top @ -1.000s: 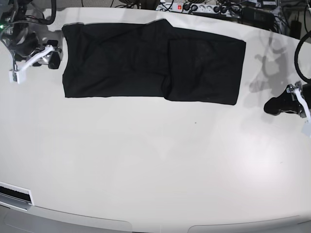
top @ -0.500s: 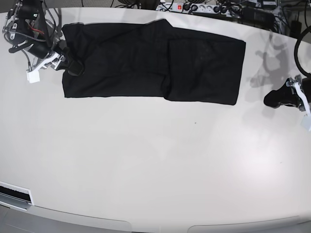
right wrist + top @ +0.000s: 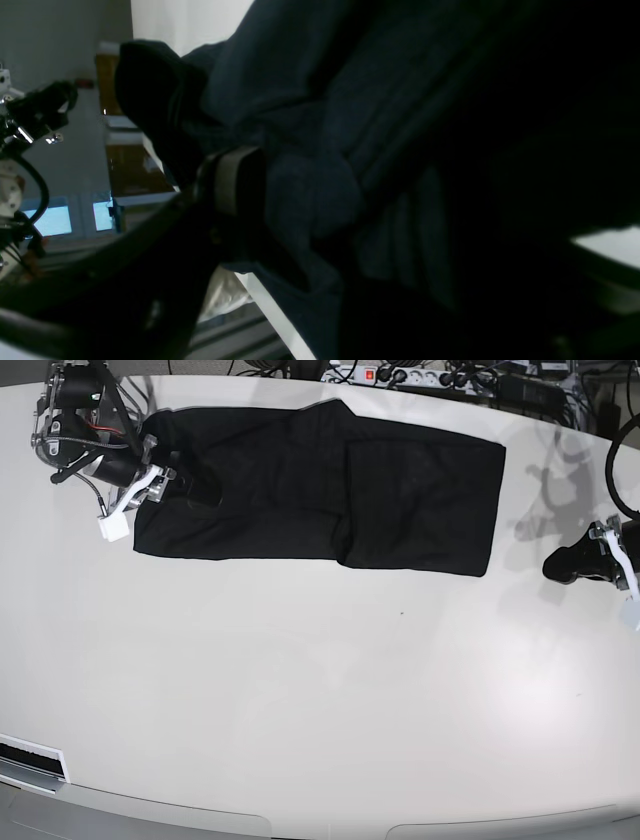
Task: Layout the t-shirt on the table in an organized manner, then fold the t-shirt properly
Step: 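Lift the strip end with the right gripper and fold it over the folded half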
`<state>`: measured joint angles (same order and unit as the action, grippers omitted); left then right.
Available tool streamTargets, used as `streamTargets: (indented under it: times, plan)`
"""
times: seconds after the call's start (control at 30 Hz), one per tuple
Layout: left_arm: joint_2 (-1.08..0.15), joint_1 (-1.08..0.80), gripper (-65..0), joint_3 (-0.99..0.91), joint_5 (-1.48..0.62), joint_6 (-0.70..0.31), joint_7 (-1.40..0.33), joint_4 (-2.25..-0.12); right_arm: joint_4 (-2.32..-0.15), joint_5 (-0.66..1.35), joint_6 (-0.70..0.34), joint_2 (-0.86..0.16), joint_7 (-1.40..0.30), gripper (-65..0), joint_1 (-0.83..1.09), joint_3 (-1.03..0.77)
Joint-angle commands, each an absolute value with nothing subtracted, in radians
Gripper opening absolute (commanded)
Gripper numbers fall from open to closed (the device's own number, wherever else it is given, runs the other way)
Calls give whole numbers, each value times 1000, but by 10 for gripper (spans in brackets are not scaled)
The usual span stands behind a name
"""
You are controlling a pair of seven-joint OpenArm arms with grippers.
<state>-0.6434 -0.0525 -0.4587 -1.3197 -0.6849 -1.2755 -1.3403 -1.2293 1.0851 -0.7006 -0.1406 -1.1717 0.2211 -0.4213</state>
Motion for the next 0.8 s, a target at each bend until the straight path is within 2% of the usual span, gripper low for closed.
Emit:
streamTargets:
  times: [0.0, 0.03, 0.13, 0.17, 0.3, 0.47, 0.6, 0.77]
  plan:
    - [-667, -39, -650, -467, -1343, -684, -1256, -1354, -1240, 1040, -698, -150, -1196, -327, 215, -422]
    - [-667, -39, -650, -467, -1343, -685, -1257, -1354, -1249, 1030, -698, -152, -1212, -387, 211, -422]
    - [-667, -38, -650, -467, -1343, -684, -1256, -1354, -1319, 1032, -698, -156, -1266, -627, 211, -423]
    - [-667, -38, -650, -467, -1343, -684, -1256, -1354, -1358, 1032, -698, -159, -1293, -650, 211, -424]
    - [-667, -39, -650, -467, -1343, -685, -1256, -1354, -1557, 1000, -698, -197, -1328, -650, 219, -428]
    - [-667, -39, -650, -467, -1343, -685, -1257, -1354, -1774, 782, -698, -239, -1311, -650, 219, -449]
    - [-667, -38, -650, -467, -1343, -685, -1256, -1354, -1906, 664, -619, -239, -1279, -650, 225, -467]
    - [-667, -39, -650, -467, -1343, -685, -1253, -1354, -2075, 680, -562, -191, -1279, -650, 255, -466]
